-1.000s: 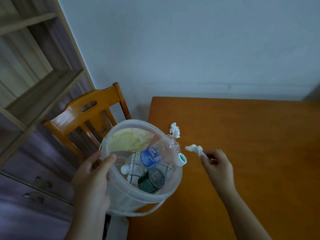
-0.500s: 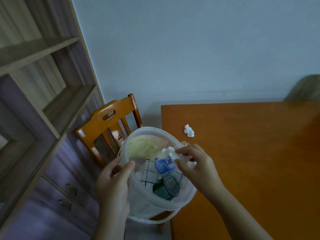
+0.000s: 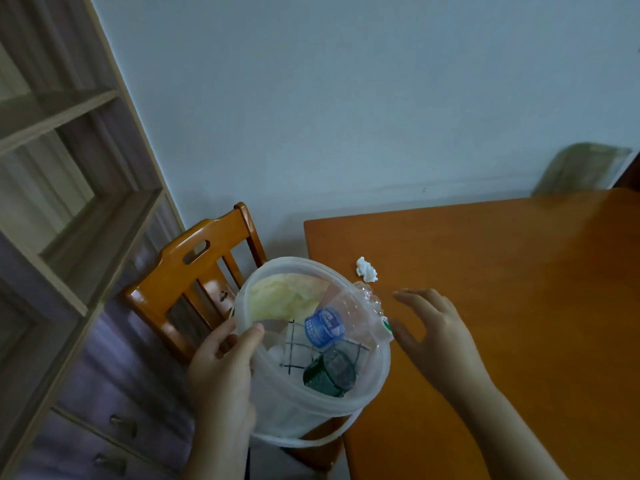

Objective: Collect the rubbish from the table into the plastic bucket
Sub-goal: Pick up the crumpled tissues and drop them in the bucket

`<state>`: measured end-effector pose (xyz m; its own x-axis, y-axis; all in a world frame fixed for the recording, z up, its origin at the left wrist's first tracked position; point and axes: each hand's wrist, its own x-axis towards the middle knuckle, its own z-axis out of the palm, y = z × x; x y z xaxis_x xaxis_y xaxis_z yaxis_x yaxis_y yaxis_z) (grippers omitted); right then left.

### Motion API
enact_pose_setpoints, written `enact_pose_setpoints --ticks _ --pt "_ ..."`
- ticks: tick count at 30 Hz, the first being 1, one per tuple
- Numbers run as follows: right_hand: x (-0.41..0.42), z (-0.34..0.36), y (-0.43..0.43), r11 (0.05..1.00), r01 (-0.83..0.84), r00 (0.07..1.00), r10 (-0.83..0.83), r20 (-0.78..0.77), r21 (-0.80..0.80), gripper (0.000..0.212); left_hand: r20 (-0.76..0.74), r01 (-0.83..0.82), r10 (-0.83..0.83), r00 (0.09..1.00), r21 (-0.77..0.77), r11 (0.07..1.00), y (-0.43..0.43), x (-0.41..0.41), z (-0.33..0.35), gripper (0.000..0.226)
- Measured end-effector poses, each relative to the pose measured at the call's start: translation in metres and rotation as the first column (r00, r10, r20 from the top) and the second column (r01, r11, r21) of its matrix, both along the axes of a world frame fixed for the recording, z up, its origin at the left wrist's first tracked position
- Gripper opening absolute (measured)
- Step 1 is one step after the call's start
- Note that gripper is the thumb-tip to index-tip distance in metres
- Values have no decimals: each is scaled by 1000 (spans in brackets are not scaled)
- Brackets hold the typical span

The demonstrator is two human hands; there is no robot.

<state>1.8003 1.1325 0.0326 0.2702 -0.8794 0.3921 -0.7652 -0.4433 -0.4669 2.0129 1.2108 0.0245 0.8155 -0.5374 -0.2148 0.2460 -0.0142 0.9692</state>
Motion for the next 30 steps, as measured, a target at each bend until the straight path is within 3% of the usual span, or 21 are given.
enact_pose_setpoints --ticks 8,15,25,30 --pt "-6 -16 -31 988 141 990 -140 -24 68 42 73 94 -90 993 -48 994 -49 4 8 42" --pt "5 -21 -44 967 230 973 -223 -65 112 40 39 175 -173 984 -35 984 -91 30 4 42" --pt "85 -32 -82 888 439 897 -425 -117 137 40 16 415 -415 910 -11 910 -180 121 -8 44" --pt "128 -36 -107 861 489 872 -476 -113 143 38 25 432 -432 902 -29 901 -218 164 -11 38"
